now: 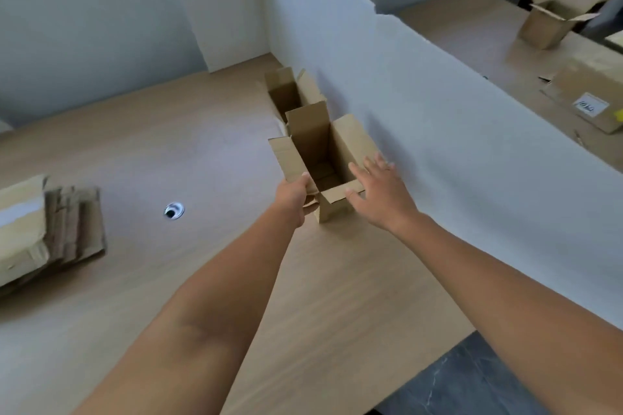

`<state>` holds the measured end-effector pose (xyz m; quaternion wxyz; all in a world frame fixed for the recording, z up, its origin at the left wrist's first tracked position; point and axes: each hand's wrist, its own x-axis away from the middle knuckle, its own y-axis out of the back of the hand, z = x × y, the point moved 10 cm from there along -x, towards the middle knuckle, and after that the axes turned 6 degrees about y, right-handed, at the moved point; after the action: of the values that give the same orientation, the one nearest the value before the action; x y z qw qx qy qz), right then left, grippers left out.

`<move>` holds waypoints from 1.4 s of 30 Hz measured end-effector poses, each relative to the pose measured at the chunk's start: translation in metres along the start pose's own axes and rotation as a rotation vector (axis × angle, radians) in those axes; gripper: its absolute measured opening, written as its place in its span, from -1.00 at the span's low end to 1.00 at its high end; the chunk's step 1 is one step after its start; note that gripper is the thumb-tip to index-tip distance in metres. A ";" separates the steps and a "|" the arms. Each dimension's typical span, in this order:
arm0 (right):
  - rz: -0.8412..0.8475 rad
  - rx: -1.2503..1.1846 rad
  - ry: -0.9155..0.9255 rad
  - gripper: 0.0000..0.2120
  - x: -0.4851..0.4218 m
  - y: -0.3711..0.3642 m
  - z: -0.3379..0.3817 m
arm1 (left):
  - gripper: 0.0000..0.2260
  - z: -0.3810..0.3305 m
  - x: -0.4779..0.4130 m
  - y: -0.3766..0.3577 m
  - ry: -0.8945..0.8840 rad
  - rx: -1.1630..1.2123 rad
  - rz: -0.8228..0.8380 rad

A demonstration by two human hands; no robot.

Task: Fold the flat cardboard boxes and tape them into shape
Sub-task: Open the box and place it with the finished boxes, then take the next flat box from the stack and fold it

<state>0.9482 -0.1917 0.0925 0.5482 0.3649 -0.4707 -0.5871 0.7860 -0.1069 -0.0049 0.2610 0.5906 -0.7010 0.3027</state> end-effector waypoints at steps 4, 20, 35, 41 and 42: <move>0.036 0.001 0.007 -0.42 -0.028 0.014 -0.014 | -0.75 -0.021 -0.018 -0.029 -0.020 -0.071 -0.018; 0.107 0.004 0.532 -0.43 -0.115 -0.039 0.337 | -0.50 -0.166 0.104 0.322 -0.515 -1.265 -0.783; 0.387 -0.332 0.361 -0.24 -0.203 -0.272 0.644 | 0.11 -0.108 0.015 0.818 -0.034 -0.421 -0.871; 0.168 -0.680 0.063 -0.32 -0.239 -0.293 0.648 | 0.25 -0.091 -0.026 0.843 -0.030 -0.236 -0.755; 0.148 -0.738 0.023 -0.33 -0.238 -0.296 0.645 | 0.25 -0.090 -0.023 0.842 -0.033 -0.246 -0.795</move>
<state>0.2817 0.1283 -0.0230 0.6891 0.1141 -0.2463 -0.6719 -0.0394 0.0743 -0.0580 0.4151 0.7844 -0.4534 0.0828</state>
